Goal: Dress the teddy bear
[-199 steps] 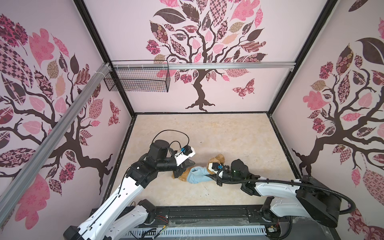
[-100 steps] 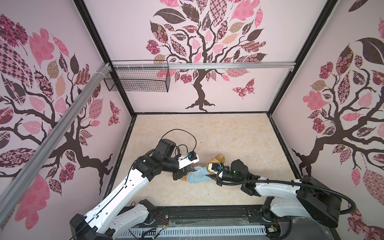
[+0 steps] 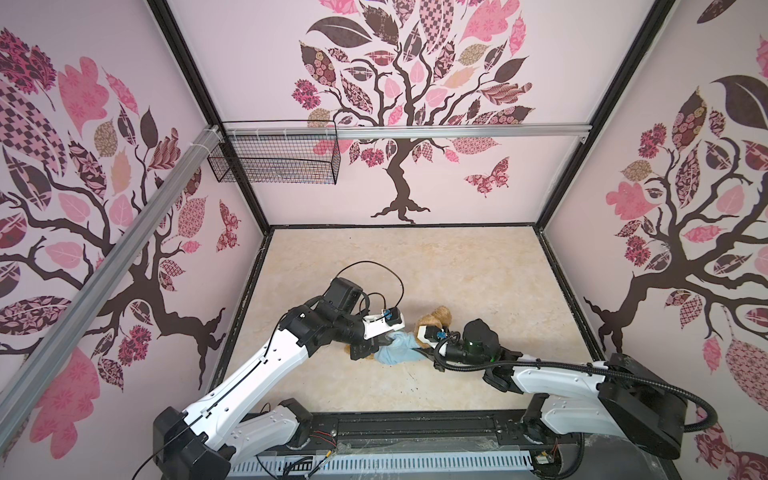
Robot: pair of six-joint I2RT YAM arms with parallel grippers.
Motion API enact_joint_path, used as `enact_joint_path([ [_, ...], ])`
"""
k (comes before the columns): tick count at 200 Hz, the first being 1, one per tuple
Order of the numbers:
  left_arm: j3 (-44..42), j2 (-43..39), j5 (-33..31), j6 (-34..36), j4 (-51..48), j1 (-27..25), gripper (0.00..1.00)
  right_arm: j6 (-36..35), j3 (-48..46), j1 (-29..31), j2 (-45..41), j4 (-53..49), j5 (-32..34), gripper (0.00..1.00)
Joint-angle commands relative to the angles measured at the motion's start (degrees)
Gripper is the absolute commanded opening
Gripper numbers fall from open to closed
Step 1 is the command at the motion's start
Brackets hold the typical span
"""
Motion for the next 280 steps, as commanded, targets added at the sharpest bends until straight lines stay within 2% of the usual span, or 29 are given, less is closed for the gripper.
enact_joint_path([
  [1,0.27,0.2,-1.61,1.67,-0.3,-0.53,0.0,0.55,0.16,0.21,-1.9,2.3,-0.63,0.12],
  [39,1.26,2.89,-0.83,0.51,3.06,-1.7,0.03,2.12,-0.19,0.26,-1.77,3.95,-2.28,0.12],
  [86,3.26,5.92,-0.39,-7.24,10.19,-1.7,0.08,2.36,-0.92,0.21,-2.19,4.24,-2.34,0.12],
  [128,2.99,5.46,-1.18,-13.1,15.66,-0.34,0.11,2.15,-1.74,0.21,-3.25,4.13,-1.71,0.12],
  [168,3.01,3.26,1.81,-3.7,5.41,-0.43,0.13,2.42,-1.93,0.21,-3.61,4.2,-0.54,0.12],
  [199,0.45,-0.22,3.03,1.83,3.43,-0.81,0.14,2.66,-2.06,0.27,-3.45,4.19,-0.63,0.12],
  [280,3.16,5.39,1.67,4.84,2.29,-2.04,0.14,3.29,-1.86,0.21,-3.79,5.3,-2.69,0.12],
])
